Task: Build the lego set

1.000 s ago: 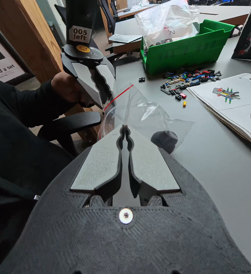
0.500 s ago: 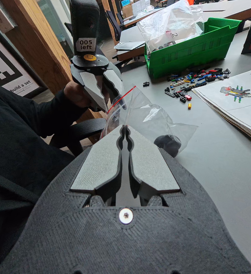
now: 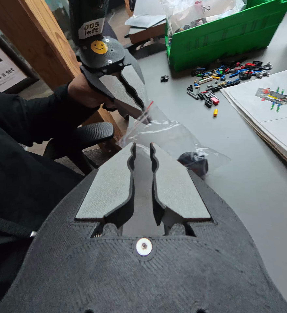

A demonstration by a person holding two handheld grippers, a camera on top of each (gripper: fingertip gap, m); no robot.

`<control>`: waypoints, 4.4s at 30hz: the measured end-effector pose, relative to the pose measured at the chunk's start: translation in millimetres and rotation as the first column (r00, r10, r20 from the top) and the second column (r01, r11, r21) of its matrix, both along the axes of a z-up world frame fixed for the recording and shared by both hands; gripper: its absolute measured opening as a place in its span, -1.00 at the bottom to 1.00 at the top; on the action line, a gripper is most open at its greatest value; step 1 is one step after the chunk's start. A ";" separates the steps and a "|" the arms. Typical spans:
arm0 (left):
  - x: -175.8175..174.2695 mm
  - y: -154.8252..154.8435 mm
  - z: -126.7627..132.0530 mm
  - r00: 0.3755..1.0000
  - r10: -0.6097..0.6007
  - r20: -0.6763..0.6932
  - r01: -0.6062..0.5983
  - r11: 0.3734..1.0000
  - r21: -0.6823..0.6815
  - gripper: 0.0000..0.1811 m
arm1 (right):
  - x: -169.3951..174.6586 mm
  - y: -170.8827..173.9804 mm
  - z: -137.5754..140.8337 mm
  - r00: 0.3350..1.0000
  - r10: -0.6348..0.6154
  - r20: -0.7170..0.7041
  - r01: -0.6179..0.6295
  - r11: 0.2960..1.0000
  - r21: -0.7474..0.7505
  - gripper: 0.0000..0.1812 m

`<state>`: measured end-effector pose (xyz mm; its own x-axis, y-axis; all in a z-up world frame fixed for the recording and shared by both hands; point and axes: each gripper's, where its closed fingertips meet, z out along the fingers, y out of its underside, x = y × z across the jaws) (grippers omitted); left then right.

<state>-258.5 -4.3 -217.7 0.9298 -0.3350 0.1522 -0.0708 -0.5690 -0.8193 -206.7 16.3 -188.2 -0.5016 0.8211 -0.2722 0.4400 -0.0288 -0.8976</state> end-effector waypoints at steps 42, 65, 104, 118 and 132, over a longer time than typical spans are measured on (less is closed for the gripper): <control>-31.4 0.4 -41.1 0.973 0.056 0.226 -0.046 0.998 -0.050 -0.84 | -81.9 96.4 7.7 0.947 -0.242 0.213 0.098 0.845 0.526 -1.00; -50.5 39.0 -44.7 0.961 0.143 0.238 -0.144 0.990 -0.015 -0.77 | -82.2 110.9 42.5 0.942 -0.298 0.155 0.160 0.803 0.574 -1.00; -44.8 87.2 -53.5 0.982 0.018 0.189 0.000 0.995 -0.095 -0.64 | 70.4 238.7 -36.1 0.713 -0.683 0.158 0.476 0.636 0.607 -0.46; -45.3 87.1 -53.0 0.990 0.048 0.131 -0.046 0.999 -0.020 -0.99 | -55.2 84.5 -56.7 0.936 -0.195 0.292 0.114 0.955 0.274 -0.52; -44.0 84.6 -52.4 0.982 0.049 0.180 -0.042 0.998 -0.039 -0.99 | -70.6 52.5 -84.7 0.982 0.053 0.179 -0.167 0.675 0.718 -0.70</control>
<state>-302.4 80.3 -270.1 0.9000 -0.2845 0.3302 0.1035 -0.5963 -0.7960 -277.3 68.8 -272.9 -0.6075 0.7282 0.3173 0.5114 0.6642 -0.5453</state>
